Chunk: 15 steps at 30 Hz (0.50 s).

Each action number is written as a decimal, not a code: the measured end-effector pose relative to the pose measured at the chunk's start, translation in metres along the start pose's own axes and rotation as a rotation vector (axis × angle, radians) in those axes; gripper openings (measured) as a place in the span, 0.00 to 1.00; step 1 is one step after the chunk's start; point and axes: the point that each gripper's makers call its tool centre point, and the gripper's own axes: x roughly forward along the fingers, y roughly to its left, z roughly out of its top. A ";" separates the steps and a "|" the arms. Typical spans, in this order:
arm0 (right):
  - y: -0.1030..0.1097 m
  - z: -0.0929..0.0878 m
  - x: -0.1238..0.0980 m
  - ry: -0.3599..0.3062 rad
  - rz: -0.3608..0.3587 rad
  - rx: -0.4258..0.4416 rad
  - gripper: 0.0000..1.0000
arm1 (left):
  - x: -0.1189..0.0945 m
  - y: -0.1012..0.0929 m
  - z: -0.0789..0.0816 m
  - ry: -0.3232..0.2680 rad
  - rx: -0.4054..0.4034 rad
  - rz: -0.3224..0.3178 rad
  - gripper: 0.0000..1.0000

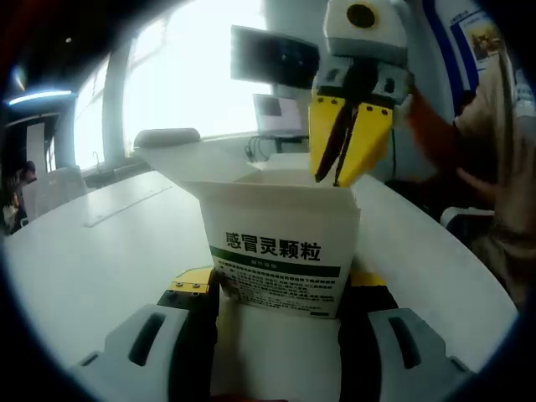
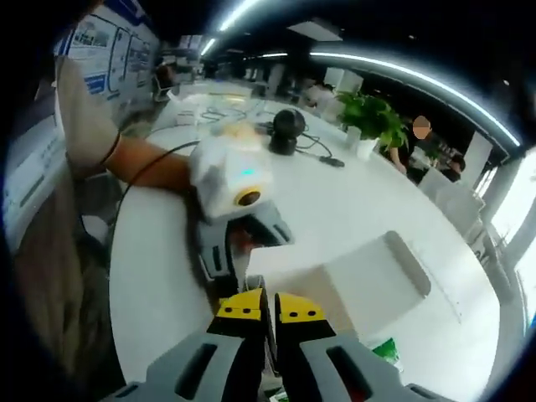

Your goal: Take out ganmaoling bag from box put it on table

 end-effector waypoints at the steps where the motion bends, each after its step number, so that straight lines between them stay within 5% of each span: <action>1: 0.000 0.000 0.000 0.002 0.000 0.000 0.00 | 0.000 0.000 0.000 0.000 0.000 0.000 0.49; 15: -0.005 -0.003 0.004 0.053 0.069 -0.030 0.00 | 0.000 -0.001 0.000 0.000 0.001 0.000 0.49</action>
